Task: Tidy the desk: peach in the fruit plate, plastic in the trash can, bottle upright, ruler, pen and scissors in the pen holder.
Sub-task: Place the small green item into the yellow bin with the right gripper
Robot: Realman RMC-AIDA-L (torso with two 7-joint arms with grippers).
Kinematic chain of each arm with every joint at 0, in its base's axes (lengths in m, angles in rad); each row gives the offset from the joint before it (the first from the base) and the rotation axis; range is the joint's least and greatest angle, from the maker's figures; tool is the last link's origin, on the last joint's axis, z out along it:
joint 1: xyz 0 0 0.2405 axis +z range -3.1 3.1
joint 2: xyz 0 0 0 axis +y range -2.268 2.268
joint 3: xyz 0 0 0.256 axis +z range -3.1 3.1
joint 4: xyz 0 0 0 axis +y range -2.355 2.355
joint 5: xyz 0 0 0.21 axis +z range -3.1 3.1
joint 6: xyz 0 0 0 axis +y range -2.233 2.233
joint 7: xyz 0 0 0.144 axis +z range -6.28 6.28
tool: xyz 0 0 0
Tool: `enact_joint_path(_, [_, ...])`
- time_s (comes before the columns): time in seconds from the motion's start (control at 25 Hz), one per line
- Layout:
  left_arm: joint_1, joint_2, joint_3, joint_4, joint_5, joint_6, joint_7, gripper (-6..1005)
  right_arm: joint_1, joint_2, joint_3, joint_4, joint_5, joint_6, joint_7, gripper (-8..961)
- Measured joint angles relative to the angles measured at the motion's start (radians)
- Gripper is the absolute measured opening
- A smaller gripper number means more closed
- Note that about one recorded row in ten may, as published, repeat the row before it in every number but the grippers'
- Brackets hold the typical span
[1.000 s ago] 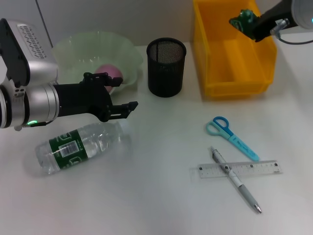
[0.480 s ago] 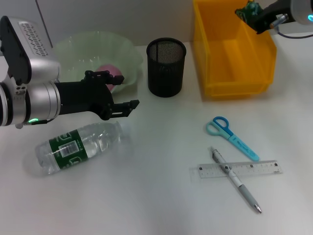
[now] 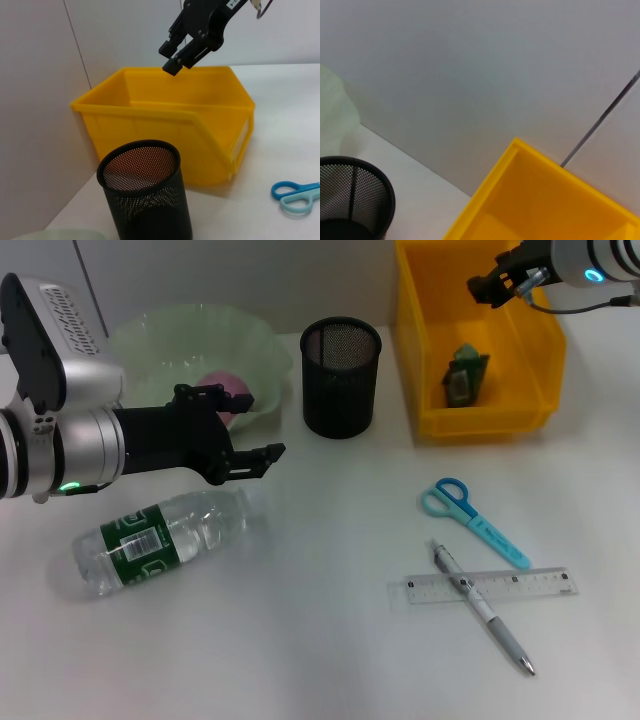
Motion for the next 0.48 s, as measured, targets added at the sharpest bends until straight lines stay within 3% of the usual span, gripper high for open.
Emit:
enact_joint_path(0.12, [0.002, 0.0, 0.0, 0.001, 0.0, -0.006, -0.002, 710, -0.011, 0.003, -0.004, -0.029, 0.01, -0.002, 0.0, 387])
enact_joint_path(0.24, [0.004, -0.001, 0.0, 0.002, 0.0, -0.01, -0.009, 710, -0.058, 0.003, -0.027, -0.131, 0.076, -0.044, -0.012, 423])
enact_joint_path(0.36, [0.003, -0.001, 0.0, 0.002, 0.0, -0.01, -0.022, 709, -0.122, 0.0, -0.032, -0.259, 0.238, -0.125, -0.096, 459])
enact_joint_path(0.4, [0.002, 0.0, 0.0, 0.002, 0.0, -0.01, -0.027, 709, -0.166, 0.0, -0.021, -0.323, 0.372, -0.177, -0.179, 471])
enact_joint_path(0.48, [0.0, 0.0, 0.0, 0.003, 0.0, -0.01, -0.034, 709, -0.183, -0.001, -0.012, -0.341, 0.431, -0.201, -0.218, 495])
